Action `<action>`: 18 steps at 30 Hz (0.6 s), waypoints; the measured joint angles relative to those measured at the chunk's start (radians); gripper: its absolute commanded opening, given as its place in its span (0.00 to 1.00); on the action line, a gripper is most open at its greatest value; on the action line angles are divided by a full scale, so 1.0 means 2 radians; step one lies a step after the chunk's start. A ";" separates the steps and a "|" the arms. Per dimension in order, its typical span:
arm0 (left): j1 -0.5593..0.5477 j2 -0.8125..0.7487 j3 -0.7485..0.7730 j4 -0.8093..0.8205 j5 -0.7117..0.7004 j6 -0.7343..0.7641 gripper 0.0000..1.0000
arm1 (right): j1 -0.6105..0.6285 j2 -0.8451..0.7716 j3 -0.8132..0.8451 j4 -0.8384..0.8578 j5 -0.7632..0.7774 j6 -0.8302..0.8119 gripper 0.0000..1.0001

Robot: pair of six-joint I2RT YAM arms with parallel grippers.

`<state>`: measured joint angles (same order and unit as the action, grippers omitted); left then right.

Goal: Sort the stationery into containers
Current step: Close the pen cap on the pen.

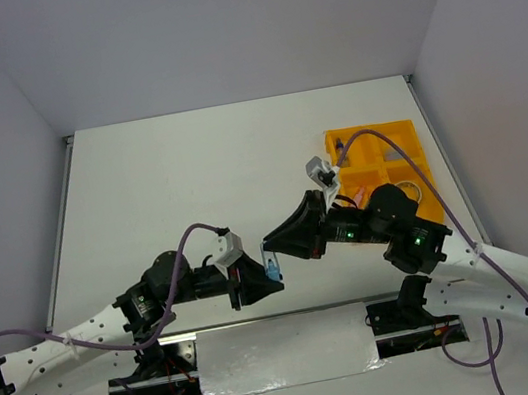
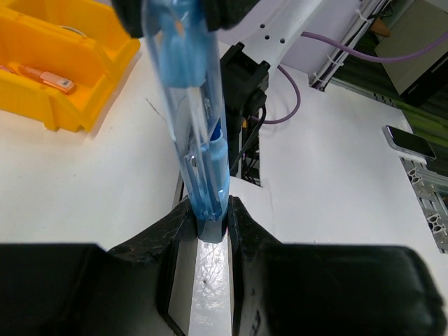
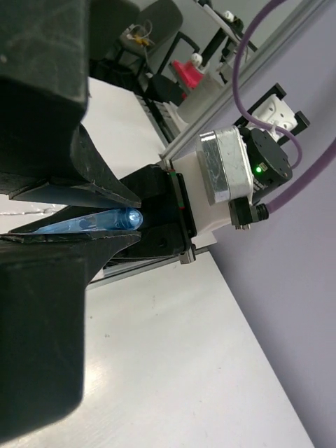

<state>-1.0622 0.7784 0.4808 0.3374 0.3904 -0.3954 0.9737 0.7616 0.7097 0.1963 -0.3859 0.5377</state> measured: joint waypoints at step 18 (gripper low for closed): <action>-0.002 -0.016 0.005 -0.034 0.000 -0.002 0.00 | 0.018 -0.009 -0.008 0.013 -0.021 -0.051 0.00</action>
<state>-1.0664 0.7467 0.4908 0.2687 0.3897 -0.3992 1.0103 0.7444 0.6930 0.2230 -0.4274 0.4366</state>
